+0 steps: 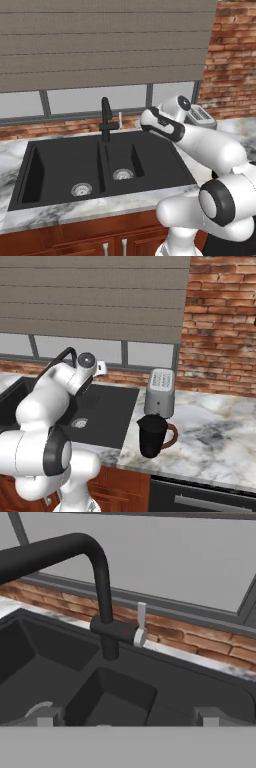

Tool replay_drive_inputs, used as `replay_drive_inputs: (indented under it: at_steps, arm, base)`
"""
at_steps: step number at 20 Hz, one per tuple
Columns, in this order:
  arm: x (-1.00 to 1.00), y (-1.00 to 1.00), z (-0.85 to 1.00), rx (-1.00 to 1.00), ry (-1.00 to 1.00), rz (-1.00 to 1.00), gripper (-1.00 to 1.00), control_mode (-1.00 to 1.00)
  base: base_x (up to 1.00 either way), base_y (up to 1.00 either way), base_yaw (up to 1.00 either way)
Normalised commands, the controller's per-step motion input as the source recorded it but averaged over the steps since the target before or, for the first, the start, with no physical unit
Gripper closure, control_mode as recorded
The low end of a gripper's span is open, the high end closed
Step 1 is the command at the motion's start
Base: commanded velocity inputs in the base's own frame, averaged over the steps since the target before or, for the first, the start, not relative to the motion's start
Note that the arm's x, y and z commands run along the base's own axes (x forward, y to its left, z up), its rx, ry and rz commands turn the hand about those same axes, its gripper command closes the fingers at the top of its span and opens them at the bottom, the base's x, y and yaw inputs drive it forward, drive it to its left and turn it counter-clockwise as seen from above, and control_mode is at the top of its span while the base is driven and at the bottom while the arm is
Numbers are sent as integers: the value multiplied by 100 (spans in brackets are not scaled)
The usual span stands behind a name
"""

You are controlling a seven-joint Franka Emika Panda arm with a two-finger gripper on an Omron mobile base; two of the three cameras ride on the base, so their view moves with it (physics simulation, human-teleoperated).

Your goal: Turn on the sink faucet and place the jug under the water for a few seconds to fill it up.

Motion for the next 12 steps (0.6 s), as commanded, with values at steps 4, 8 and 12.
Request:
replay_drive_inputs:
  at_steps: [4,8,12]
  arm:
    - [17,0,-9,0,-25,3,-100,-100]
    - [8,3,0,1,-23,3,-100,-100]
    - [10,18,-3,1,-17,6,-100,-100]
  base:
    - [0,0,0]
    - [0,0,0]
    - [0,0,0]
